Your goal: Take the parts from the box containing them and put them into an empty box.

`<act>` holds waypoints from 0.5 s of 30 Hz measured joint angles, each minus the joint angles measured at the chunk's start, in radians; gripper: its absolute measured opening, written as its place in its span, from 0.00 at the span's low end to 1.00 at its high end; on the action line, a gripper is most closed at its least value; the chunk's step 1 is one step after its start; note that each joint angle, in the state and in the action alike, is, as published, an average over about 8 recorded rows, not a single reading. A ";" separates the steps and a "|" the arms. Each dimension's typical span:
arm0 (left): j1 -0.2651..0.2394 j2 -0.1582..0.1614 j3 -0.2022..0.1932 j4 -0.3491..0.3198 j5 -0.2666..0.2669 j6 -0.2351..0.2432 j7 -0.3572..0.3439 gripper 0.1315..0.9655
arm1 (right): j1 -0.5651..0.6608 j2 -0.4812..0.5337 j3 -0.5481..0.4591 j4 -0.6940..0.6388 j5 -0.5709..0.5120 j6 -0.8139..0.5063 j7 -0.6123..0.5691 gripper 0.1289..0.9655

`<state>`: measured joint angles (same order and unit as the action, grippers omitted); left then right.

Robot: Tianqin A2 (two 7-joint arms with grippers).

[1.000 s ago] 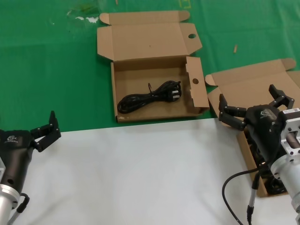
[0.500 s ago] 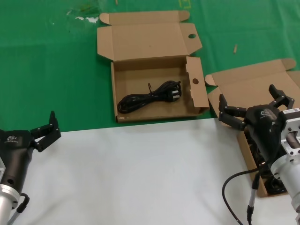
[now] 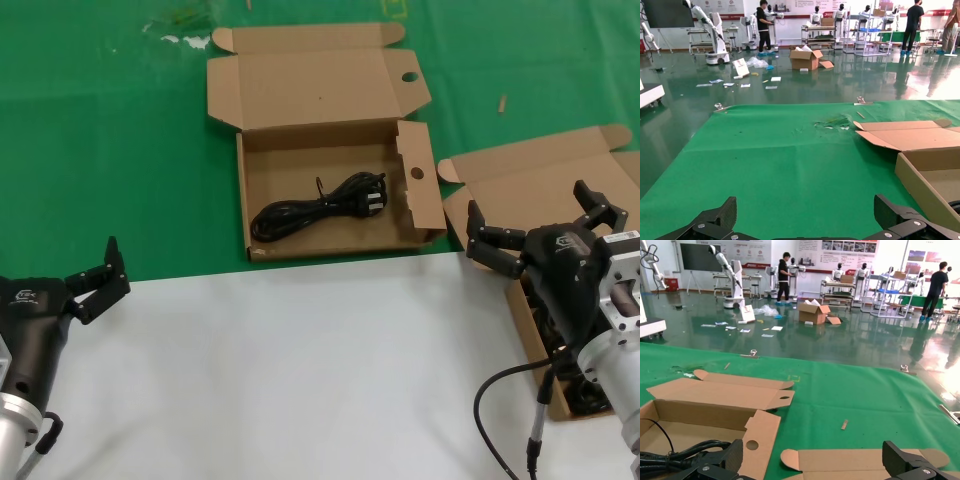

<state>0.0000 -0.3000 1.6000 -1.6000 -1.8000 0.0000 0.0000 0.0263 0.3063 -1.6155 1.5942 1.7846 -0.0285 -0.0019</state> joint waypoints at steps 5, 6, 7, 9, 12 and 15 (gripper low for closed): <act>0.000 0.000 0.000 0.000 0.000 0.000 0.000 1.00 | 0.000 0.000 0.000 0.000 0.000 0.000 0.000 1.00; 0.000 0.000 0.000 0.000 0.000 0.000 0.000 1.00 | 0.000 0.000 0.000 0.000 0.000 0.000 0.000 1.00; 0.000 0.000 0.000 0.000 0.000 0.000 0.000 1.00 | 0.000 0.000 0.000 0.000 0.000 0.000 0.000 1.00; 0.000 0.000 0.000 0.000 0.000 0.000 0.000 1.00 | 0.000 0.000 0.000 0.000 0.000 0.000 0.000 1.00; 0.000 0.000 0.000 0.000 0.000 0.000 0.000 1.00 | 0.000 0.000 0.000 0.000 0.000 0.000 0.000 1.00; 0.000 0.000 0.000 0.000 0.000 0.000 0.000 1.00 | 0.000 0.000 0.000 0.000 0.000 0.000 0.000 1.00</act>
<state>0.0000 -0.3000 1.6000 -1.6000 -1.8000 0.0000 0.0000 0.0263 0.3063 -1.6155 1.5942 1.7846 -0.0285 -0.0019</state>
